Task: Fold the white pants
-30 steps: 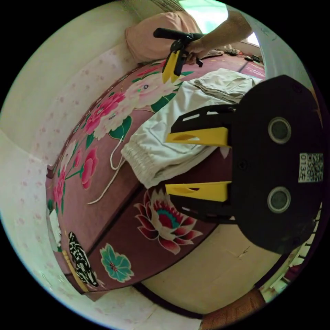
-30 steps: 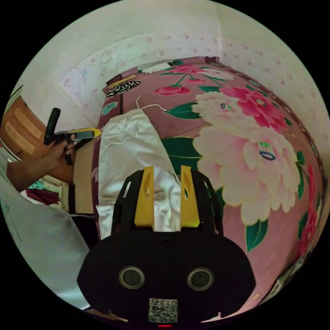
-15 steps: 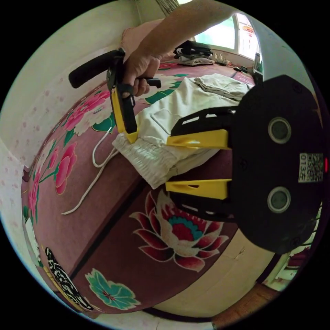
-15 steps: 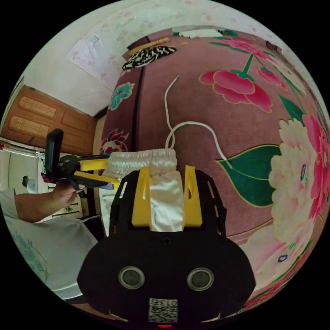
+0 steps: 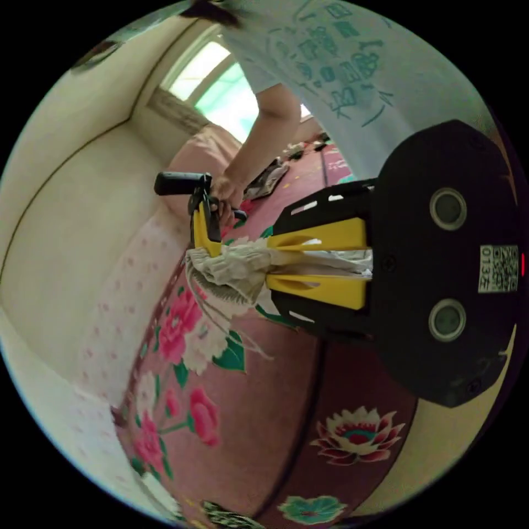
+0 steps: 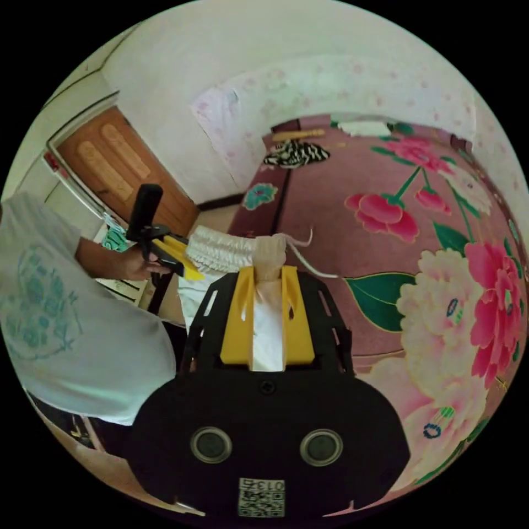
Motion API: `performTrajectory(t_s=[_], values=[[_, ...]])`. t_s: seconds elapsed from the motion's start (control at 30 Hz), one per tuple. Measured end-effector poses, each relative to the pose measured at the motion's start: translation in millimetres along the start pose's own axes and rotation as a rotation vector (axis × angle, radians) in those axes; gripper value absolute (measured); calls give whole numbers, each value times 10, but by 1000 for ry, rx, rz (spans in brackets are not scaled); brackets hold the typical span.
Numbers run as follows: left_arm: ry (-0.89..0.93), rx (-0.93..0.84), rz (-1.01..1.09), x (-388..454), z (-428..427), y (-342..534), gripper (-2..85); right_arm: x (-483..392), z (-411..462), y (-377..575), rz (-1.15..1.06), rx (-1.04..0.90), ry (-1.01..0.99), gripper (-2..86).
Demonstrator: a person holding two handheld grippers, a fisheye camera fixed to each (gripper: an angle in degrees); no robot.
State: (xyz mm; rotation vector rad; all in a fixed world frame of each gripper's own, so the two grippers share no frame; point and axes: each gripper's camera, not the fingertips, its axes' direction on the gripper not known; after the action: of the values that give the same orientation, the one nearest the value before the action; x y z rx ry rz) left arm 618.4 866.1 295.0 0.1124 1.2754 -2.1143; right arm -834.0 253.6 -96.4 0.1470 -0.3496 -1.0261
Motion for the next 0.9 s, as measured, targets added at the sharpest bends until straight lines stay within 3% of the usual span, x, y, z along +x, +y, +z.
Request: performTrajectory(t_s=[0.23, 0.5, 0.6, 0.73, 0.9], values=[[-36, -185, 475, 1950, 874, 317, 74, -1180, -1074, 2158, 126, 41, 227, 80], [-136, -580, 989, 3467, 2619, 1552, 84, -1858, -439, 4869, 481, -221, 368, 72], [-204, -696, 1098, 3782, 3005, 1875, 85, -1905, -194, 5561, 622, -263, 350, 58], [-271, -687, 1103, 4036, 3129, 1957, 85, -2156, -297, 6113, 680, -227, 363, 54], [-298, -704, 1036, 4415, 3226, 1789, 83, -2448, -660, 6934, 905, 30, 320, 132]])
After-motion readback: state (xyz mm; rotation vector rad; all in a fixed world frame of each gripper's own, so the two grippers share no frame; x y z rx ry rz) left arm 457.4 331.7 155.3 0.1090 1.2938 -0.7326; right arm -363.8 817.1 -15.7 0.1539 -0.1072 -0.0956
